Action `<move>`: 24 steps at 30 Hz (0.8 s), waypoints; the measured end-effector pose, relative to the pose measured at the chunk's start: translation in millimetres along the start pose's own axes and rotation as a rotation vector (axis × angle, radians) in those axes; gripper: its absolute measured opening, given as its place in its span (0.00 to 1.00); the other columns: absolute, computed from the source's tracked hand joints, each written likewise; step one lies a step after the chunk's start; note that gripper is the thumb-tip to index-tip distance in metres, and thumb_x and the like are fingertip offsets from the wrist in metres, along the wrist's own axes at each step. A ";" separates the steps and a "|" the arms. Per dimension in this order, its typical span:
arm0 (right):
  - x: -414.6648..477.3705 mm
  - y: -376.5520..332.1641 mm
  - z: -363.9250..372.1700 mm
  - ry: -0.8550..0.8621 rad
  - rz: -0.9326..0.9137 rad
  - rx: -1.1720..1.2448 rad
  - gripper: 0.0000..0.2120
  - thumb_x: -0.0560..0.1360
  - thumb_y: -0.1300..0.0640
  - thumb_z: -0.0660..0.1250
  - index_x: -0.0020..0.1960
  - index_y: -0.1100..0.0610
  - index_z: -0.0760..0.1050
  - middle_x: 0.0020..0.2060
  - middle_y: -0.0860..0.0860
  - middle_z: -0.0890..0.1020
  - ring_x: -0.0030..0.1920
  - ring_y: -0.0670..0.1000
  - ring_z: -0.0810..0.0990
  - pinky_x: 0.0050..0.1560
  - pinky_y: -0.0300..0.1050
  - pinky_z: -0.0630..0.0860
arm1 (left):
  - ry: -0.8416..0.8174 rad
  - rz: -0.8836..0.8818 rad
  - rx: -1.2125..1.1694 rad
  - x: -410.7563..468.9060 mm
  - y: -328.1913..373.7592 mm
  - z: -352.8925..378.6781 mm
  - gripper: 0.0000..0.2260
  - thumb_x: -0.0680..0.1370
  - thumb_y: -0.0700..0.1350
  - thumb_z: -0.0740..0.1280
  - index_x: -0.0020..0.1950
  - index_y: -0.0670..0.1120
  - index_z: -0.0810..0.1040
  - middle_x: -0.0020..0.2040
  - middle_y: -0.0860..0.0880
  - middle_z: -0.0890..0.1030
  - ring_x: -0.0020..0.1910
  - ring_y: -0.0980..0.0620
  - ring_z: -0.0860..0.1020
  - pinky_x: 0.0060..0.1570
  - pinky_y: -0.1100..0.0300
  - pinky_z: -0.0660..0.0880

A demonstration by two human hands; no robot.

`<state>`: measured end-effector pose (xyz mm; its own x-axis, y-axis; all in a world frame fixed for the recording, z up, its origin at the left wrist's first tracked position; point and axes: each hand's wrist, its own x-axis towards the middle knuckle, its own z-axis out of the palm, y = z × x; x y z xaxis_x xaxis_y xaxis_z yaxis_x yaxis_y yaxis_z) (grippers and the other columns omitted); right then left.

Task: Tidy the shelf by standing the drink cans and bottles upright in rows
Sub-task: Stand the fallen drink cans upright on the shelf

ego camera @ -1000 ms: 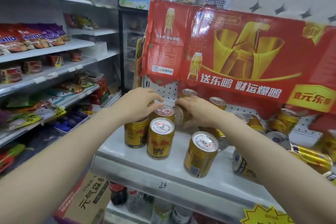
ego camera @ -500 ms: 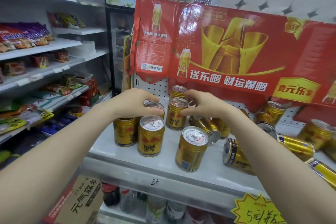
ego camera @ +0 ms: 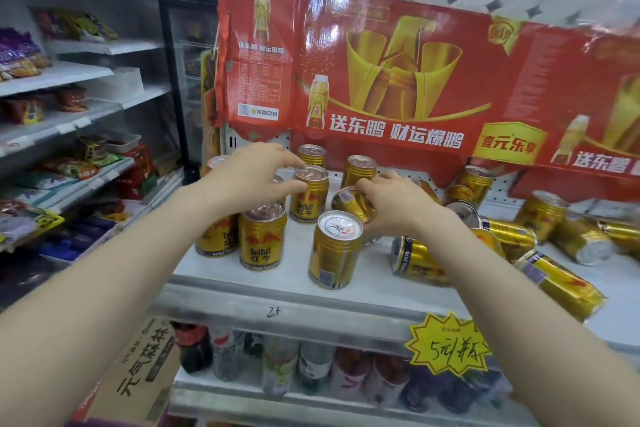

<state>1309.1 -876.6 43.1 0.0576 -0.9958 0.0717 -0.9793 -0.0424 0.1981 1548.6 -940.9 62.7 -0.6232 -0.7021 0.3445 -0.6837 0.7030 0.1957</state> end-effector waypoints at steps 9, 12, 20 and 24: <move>-9.4 -14.9 25.7 0.139 0.019 -0.125 0.39 0.66 0.33 0.71 0.69 0.52 0.65 0.59 0.56 0.78 0.66 0.61 0.68 0.68 0.56 0.63 | -0.174 0.162 -0.006 -19.2 65.9 30.9 0.31 0.72 0.70 0.63 0.68 0.53 0.76 0.59 0.53 0.81 0.55 0.52 0.78 0.53 0.51 0.77; -11.2 -11.6 23.7 0.150 0.027 0.082 0.37 0.63 0.38 0.75 0.66 0.51 0.67 0.55 0.53 0.79 0.62 0.57 0.70 0.61 0.52 0.70 | -0.159 0.159 0.026 -25.3 64.0 30.3 0.29 0.71 0.70 0.66 0.65 0.53 0.76 0.55 0.53 0.81 0.52 0.52 0.78 0.50 0.51 0.78; -21.7 -10.4 -4.9 0.207 0.105 0.536 0.26 0.70 0.43 0.71 0.64 0.51 0.73 0.53 0.49 0.81 0.52 0.51 0.79 0.44 0.44 0.75 | -0.105 0.051 0.113 -39.2 52.9 25.2 0.29 0.74 0.66 0.65 0.65 0.46 0.76 0.56 0.48 0.79 0.55 0.49 0.75 0.54 0.51 0.75; -19.8 -9.8 5.3 0.162 0.101 0.530 0.28 0.71 0.38 0.68 0.66 0.50 0.73 0.58 0.49 0.80 0.57 0.51 0.78 0.49 0.44 0.74 | -0.076 0.036 0.133 -40.1 54.0 28.0 0.30 0.75 0.67 0.63 0.68 0.48 0.74 0.61 0.49 0.78 0.61 0.48 0.72 0.58 0.53 0.72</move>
<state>1316.5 -856.9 34.6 -0.0531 -0.9735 0.2224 -0.9426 -0.0247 -0.3330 1526.0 -877.9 33.7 -0.6714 -0.6871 0.2776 -0.7018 0.7099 0.0595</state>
